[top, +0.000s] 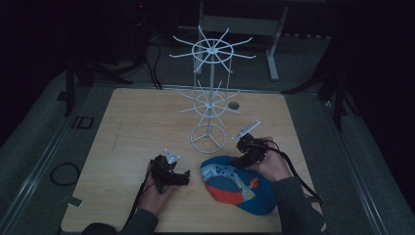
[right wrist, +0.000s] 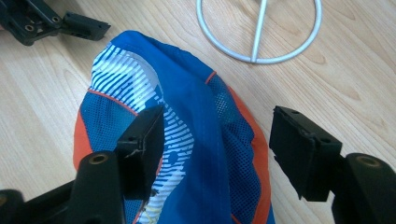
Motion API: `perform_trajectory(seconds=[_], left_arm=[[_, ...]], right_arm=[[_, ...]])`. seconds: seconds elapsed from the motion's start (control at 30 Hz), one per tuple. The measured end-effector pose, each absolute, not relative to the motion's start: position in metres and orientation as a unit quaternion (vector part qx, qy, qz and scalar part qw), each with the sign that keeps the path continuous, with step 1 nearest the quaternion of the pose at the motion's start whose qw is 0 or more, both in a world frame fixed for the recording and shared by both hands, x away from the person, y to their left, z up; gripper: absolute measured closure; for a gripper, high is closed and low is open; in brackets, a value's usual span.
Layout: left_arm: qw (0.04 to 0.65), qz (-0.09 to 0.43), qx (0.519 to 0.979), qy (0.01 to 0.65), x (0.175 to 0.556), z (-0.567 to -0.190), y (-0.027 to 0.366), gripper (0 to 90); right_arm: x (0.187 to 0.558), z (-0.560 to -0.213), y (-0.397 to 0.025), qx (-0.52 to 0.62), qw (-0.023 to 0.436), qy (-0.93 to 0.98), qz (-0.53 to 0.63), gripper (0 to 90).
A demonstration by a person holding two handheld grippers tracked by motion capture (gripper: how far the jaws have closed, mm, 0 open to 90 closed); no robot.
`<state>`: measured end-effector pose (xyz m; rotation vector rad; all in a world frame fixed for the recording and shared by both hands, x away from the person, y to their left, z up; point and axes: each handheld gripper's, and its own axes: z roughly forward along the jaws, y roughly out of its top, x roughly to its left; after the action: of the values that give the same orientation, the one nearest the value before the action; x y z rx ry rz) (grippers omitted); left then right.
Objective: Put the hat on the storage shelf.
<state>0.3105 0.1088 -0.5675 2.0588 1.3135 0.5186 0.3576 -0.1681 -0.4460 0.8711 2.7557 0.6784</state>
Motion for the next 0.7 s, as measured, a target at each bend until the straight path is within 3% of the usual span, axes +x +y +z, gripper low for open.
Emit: perform_trajectory(seconds=[0.7], left_arm=[[0.317, 0.198, 0.782, 0.499, 0.311, -0.568, 0.109, 2.6]], right_arm=[[0.368, -0.474, -0.141, 0.271, 0.049, 0.942, 0.193, 33.7]])
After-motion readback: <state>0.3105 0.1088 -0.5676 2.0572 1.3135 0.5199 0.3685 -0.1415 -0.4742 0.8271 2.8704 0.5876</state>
